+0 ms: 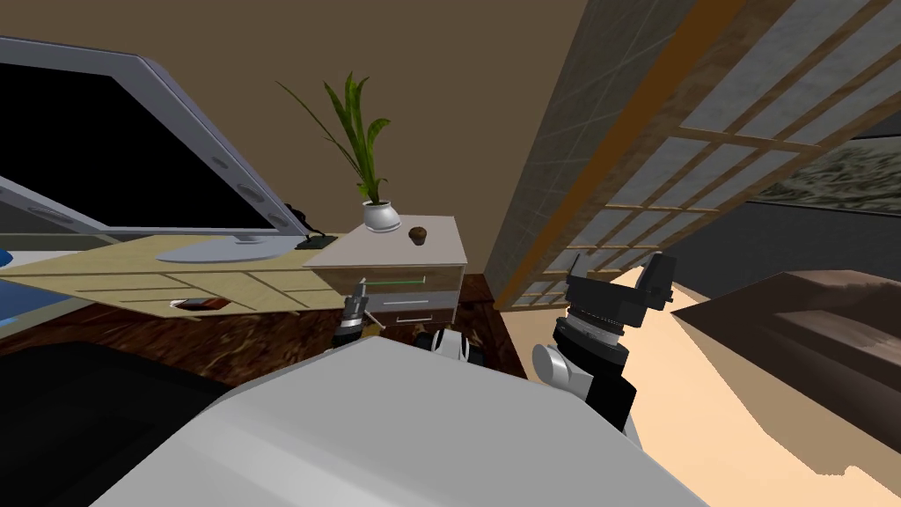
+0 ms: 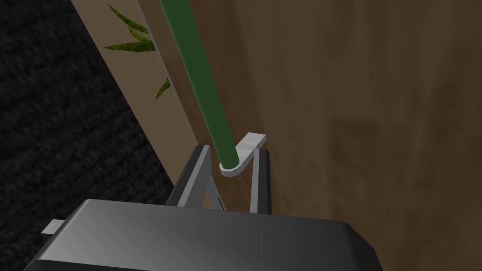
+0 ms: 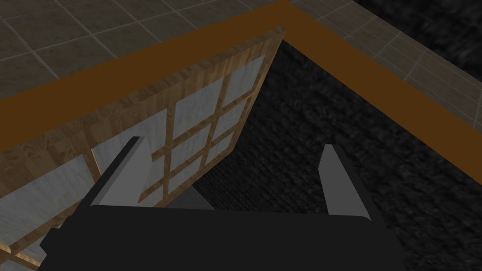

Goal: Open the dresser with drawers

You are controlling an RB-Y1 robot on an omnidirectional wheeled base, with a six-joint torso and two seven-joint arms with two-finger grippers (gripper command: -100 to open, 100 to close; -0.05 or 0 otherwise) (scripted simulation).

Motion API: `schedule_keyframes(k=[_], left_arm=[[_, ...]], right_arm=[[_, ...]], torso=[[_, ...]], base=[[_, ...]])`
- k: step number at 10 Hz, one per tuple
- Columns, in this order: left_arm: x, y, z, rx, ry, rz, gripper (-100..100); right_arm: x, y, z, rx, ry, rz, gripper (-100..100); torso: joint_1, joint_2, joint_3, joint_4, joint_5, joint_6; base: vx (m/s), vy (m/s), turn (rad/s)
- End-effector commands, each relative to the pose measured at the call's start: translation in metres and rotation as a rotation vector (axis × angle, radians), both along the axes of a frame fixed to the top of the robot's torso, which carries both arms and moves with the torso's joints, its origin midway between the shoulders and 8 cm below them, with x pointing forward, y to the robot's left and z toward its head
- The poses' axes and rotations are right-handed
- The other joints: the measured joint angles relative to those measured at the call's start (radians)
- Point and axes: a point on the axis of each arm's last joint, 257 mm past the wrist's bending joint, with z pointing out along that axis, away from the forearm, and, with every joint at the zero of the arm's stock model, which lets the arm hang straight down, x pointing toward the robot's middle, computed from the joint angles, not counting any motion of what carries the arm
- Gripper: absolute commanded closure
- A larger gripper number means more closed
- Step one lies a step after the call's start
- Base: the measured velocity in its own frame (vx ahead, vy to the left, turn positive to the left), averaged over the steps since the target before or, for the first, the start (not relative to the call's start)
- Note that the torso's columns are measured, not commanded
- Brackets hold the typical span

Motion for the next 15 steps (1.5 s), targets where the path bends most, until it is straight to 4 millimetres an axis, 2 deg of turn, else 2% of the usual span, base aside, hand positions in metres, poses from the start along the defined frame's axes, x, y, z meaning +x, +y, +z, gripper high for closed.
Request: schedule_keyframes(k=[1,2,3,4,5,6,7,8,11,12,15], left_arm=[[0.002,0.012,0.010,0.002,0.001,-0.004,100],[0.001,0.008,0.004,-0.005,0.011,-0.001,100],[0.020,0.000,0.000,-0.024,0.006,-0.009,100],[0.020,-0.001,0.000,-0.024,0.006,-0.012,100],[0.037,-0.007,0.000,-0.033,-0.005,-0.013,100],[0.040,-0.011,0.000,-0.035,-0.005,-0.025,100],[0.057,-0.016,0.001,-0.041,-0.016,-0.024,100],[0.059,-0.022,0.000,-0.043,-0.013,-0.038,100],[0.093,-0.037,0.003,-0.047,-0.023,-0.047,100],[0.095,-0.043,0.002,-0.048,-0.020,-0.064,100],[0.124,-0.057,0.003,-0.040,-0.014,-0.069,100]], right_arm=[[0.000,0.000,0.000,0.000,0.000,0.000,0],[0.000,0.000,0.000,0.000,0.000,0.000,0],[0.000,0.000,0.000,0.000,0.000,0.000,0],[0.000,0.000,0.000,0.000,0.000,0.000,0],[0.000,0.000,0.000,0.000,0.000,0.000,0],[0.000,0.000,0.000,0.000,0.000,0.000,0],[0.000,0.000,0.000,0.000,0.000,0.000,0],[0.000,0.000,0.000,0.000,0.000,0.000,0],[0.000,0.000,0.000,0.000,0.000,0.000,0],[0.000,0.000,0.000,0.000,0.000,0.000,0],[0.000,0.000,0.000,0.000,0.000,0.000,0]], torso=[[-0.002,0.000,-0.001,0.001,-0.002,0.000],[-0.004,-0.001,-0.002,0.002,-0.004,0.001],[-0.001,-0.008,-0.005,0.001,-0.004,0.003],[0.001,-0.008,-0.006,0.000,-0.002,0.003],[0.001,-0.007,-0.005,0.000,-0.001,0.003],[0.001,-0.006,-0.004,0.000,-0.001,0.003],[0.000,-0.007,-0.004,-0.001,0.000,0.003],[-0.001,-0.006,-0.004,0.000,-0.002,0.003],[0.000,-0.006,-0.004,-0.001,0.000,0.003],[0.001,-0.006,-0.004,-0.001,0.000,0.003],[0.000,-0.006,-0.004,0.000,-0.001,0.003]], base=[[-0.162,-0.123,0.043],[-0.079,-0.056,0.023],[-0.101,-0.010,0.074],[-0.111,0.016,0.049],[-0.131,0.023,0.069],[-0.110,0.016,0.038],[-0.127,0.026,0.074],[-0.105,0.024,0.030],[-0.134,0.017,0.065],[-0.099,0.020,0.035],[-0.114,0.014,0.055]])
